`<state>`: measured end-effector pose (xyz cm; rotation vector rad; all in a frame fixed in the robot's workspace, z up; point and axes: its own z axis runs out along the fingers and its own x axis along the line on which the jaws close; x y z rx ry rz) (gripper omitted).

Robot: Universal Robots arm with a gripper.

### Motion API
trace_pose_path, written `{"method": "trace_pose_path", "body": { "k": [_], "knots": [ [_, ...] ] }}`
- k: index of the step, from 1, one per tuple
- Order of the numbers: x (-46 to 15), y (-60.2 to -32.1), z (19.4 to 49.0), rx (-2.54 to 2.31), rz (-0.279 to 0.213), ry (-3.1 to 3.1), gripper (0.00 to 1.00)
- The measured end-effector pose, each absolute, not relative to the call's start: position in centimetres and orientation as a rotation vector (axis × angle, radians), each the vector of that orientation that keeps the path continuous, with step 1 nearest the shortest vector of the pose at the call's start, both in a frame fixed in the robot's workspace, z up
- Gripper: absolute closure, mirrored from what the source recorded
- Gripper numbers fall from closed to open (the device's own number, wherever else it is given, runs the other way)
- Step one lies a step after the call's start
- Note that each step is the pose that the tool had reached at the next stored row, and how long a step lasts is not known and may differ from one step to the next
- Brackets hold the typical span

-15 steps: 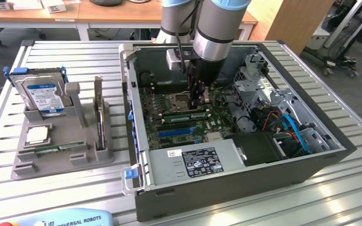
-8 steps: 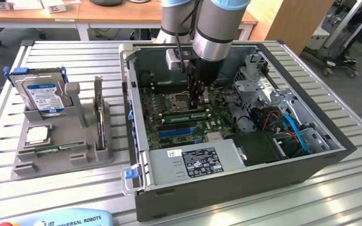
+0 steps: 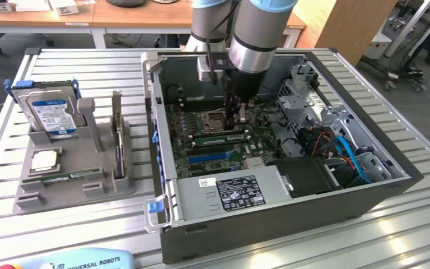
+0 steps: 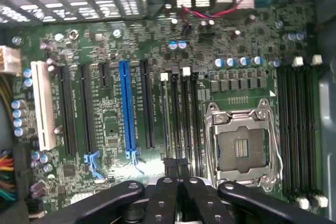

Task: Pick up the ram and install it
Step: 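Press down the ram until it locks into place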

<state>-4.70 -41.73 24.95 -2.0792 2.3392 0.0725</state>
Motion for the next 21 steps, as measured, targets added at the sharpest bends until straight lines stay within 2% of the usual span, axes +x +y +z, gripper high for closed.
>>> {"method": "trace_pose_path", "body": {
  "k": [21],
  "knots": [
    [-4.71, -41.73, 24.82, -1.615, 0.068, 2.672, 0.90]
  ]
}}
